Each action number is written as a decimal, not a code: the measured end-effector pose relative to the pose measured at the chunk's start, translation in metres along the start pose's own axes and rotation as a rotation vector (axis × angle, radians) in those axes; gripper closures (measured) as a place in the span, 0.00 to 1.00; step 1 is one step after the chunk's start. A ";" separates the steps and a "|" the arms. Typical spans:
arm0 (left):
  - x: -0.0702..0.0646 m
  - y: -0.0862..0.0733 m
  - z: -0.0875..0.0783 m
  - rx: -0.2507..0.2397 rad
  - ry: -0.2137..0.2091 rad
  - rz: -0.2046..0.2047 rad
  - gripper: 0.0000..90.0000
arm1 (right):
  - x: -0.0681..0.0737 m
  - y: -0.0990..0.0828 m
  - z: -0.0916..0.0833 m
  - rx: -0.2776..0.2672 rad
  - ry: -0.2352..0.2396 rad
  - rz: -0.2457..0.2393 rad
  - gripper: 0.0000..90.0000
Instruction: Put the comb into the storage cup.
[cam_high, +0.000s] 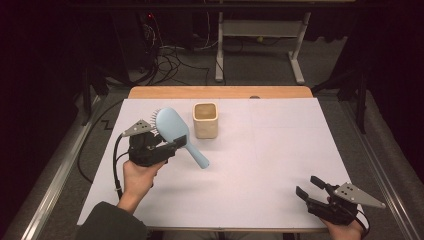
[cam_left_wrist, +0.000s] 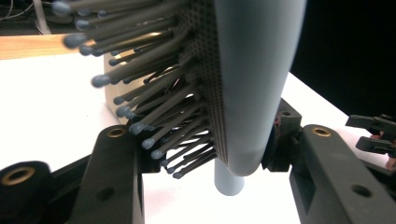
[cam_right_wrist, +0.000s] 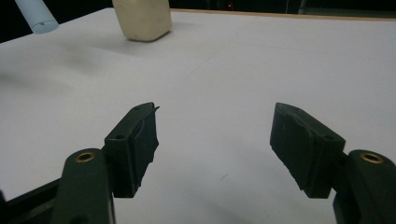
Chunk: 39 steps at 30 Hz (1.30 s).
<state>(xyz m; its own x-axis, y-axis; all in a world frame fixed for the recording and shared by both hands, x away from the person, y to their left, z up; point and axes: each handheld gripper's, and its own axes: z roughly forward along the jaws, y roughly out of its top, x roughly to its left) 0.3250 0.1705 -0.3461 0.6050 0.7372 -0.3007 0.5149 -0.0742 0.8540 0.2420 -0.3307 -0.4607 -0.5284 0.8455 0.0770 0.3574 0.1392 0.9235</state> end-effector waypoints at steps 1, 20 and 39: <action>0.000 0.001 0.000 0.000 0.000 -0.002 0.58 | 0.000 0.000 0.000 0.000 0.001 -0.001 0.36; 0.006 0.022 0.016 -0.001 0.019 -0.001 0.58 | 0.003 -0.001 0.005 0.005 0.020 -0.025 0.36; 0.009 0.038 0.034 0.019 0.053 0.016 0.58 | 0.003 0.000 0.005 -0.013 0.023 -0.027 0.37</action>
<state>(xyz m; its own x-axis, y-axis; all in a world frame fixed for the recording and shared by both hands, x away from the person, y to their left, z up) 0.3709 0.1515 -0.3308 0.5805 0.7705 -0.2635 0.5168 -0.0985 0.8504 0.2441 -0.3255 -0.4624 -0.5551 0.8296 0.0606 0.3331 0.1550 0.9301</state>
